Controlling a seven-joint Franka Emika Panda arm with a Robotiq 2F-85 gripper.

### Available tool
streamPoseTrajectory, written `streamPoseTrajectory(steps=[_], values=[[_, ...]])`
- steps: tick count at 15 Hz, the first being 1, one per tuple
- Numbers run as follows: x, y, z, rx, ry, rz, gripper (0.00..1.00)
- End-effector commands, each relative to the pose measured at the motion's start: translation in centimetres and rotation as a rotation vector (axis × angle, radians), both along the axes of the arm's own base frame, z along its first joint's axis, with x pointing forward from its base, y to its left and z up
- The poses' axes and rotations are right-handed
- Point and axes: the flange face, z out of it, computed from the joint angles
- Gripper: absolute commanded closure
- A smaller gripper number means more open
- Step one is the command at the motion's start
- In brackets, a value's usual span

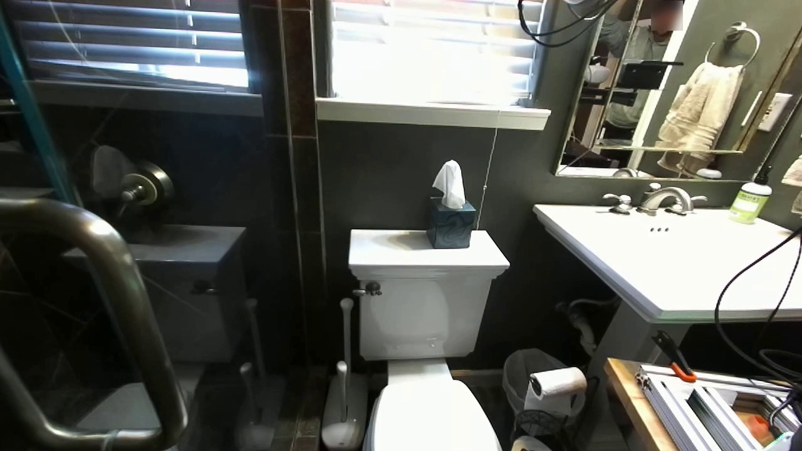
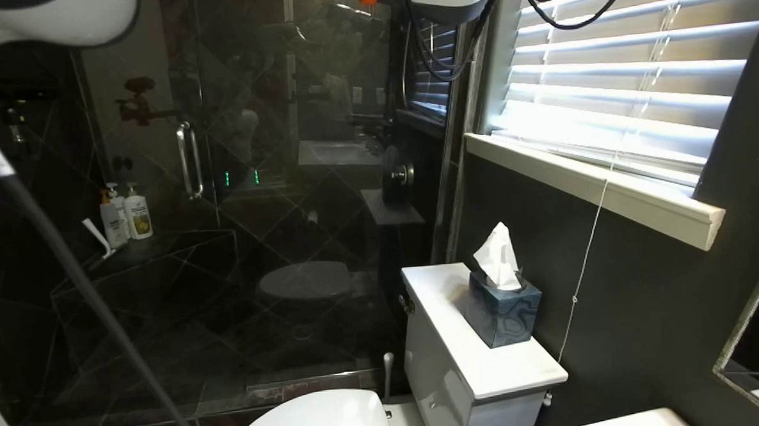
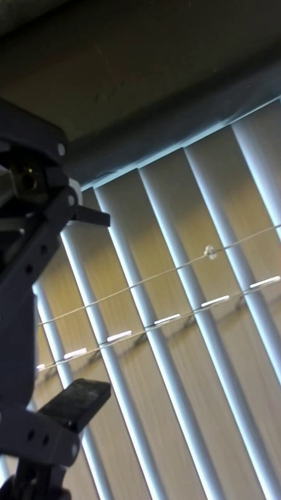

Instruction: Open the blinds

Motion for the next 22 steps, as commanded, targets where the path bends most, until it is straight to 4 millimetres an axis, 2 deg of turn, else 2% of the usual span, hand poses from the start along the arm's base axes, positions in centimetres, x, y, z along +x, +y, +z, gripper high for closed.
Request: streamPoseTrajectory(steps=[1,4,5,6,8,9,10,11,12,13,15,17,19,22], values=[[2.7,-1.4,1.0,-0.126,0.002,-0.077,0.0],[3.4,-2.2,0.8,-0.185,0.056,-0.122,0.09],[3.7,-2.5,0.6,-0.198,0.075,-0.125,0.26],[3.7,-2.7,0.5,-0.21,0.099,-0.134,0.27],[4.0,-3.1,0.1,-0.219,0.128,-0.129,0.39],[4.2,-3.2,-0.1,-0.222,0.134,-0.124,0.39],[4.4,-3.4,-0.4,-0.219,0.139,-0.121,0.49],[4.6,-3.5,-0.6,-0.221,0.149,-0.118,0.5],[4.8,-3.6,-0.8,-0.221,0.152,-0.114,0.57],[4.9,-3.7,-1.0,-0.22,0.157,-0.113,0.58],[5.0,-3.8,-1.2,-0.223,0.169,-0.111,0.71],[5.0,-3.8,-1.2,-0.223,0.177,-0.111,0.76],[4.8,-3.8,-1.1,-0.219,0.18,-0.114,0.96],[4.5,-3.6,-0.8,-0.216,0.193,-0.113,1.0]])
